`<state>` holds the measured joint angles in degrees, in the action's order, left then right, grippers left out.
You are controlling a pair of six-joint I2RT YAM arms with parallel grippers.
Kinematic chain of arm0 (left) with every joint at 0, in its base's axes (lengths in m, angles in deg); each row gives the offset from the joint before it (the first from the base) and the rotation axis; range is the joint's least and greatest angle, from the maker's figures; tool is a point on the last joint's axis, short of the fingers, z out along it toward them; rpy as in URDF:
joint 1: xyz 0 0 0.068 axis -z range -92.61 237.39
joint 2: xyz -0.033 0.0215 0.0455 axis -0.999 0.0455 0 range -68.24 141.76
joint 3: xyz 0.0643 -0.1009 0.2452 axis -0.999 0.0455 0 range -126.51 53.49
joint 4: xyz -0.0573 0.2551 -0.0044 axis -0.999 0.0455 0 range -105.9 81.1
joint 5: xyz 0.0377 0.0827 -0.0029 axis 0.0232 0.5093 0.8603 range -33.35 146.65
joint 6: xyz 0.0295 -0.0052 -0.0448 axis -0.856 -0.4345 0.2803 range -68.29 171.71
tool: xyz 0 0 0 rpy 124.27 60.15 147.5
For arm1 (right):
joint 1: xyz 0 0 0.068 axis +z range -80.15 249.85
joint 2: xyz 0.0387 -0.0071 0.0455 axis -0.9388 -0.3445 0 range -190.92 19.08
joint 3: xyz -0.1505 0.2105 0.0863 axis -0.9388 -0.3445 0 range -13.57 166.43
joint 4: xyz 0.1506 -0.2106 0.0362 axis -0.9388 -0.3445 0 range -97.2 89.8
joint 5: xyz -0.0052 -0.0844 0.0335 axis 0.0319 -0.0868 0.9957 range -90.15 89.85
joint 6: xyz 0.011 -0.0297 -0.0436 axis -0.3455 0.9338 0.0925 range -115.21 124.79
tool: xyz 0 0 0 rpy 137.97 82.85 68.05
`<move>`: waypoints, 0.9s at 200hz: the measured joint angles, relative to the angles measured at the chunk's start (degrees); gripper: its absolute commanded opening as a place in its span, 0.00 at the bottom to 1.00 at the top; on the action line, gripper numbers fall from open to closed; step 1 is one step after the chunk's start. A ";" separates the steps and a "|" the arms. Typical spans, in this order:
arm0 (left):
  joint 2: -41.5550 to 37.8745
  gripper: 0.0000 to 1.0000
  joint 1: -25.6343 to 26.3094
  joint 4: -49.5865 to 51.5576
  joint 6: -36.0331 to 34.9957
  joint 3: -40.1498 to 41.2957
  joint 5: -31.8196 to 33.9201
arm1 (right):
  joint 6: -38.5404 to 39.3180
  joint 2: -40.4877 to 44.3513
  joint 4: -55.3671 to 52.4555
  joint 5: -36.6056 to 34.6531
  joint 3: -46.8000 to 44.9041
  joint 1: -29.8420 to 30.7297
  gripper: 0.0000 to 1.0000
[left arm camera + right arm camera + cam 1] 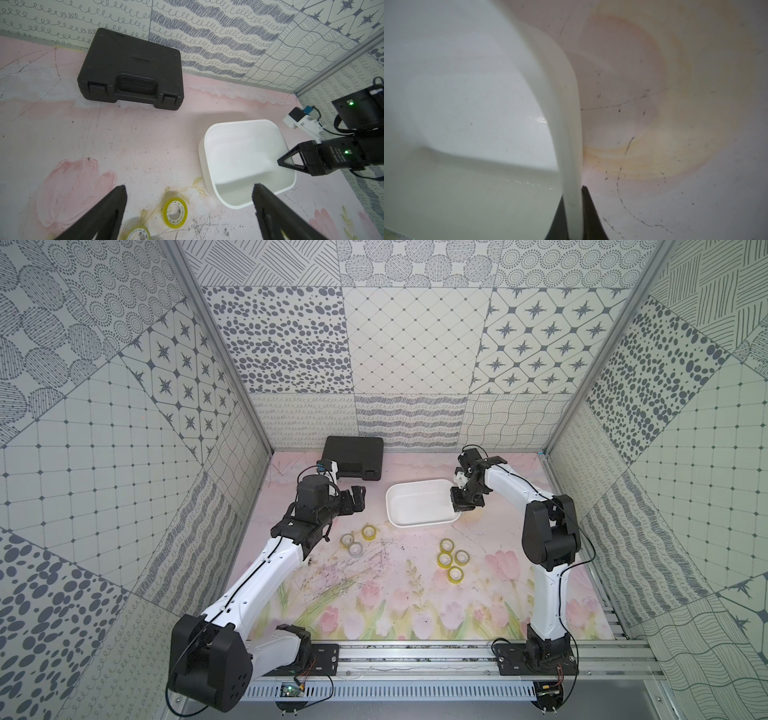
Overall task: Put the transparent tape into the storage box
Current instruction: Move the storage box to the center of the board.
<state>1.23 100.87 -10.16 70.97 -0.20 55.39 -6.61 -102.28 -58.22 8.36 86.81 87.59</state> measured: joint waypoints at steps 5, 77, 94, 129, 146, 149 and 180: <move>0.00 0.99 0.04 0.00 0.00 0.00 -0.02 | 0.20 -0.02 -0.11 0.02 -0.02 0.37 0.00; 0.68 0.99 0.57 -0.20 0.22 0.00 -0.02 | -5.11 1.49 1.84 0.44 -5.18 3.85 0.00; 0.79 0.99 0.72 -0.22 0.22 0.00 -0.04 | -7.96 2.86 3.52 0.20 -7.30 3.96 0.00; 1.07 0.99 0.96 -0.22 0.22 0.00 -0.02 | -11.45 4.20 4.70 -1.36 -8.81 4.94 0.00; 1.14 0.99 1.05 -0.22 0.22 0.00 -0.04 | -12.57 4.57 4.46 -2.49 -9.05 5.77 0.00; 1.14 0.99 1.07 -0.22 0.22 0.00 -0.04 | -12.68 4.63 4.37 -2.56 -9.07 5.88 0.00; 1.18 0.99 1.09 -0.24 0.22 0.00 -0.02 | -13.77 5.20 4.22 -3.45 -10.16 6.97 0.00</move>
<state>2.41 101.96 -10.40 71.19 -0.20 55.37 -20.38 -97.08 -54.01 4.91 76.65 94.56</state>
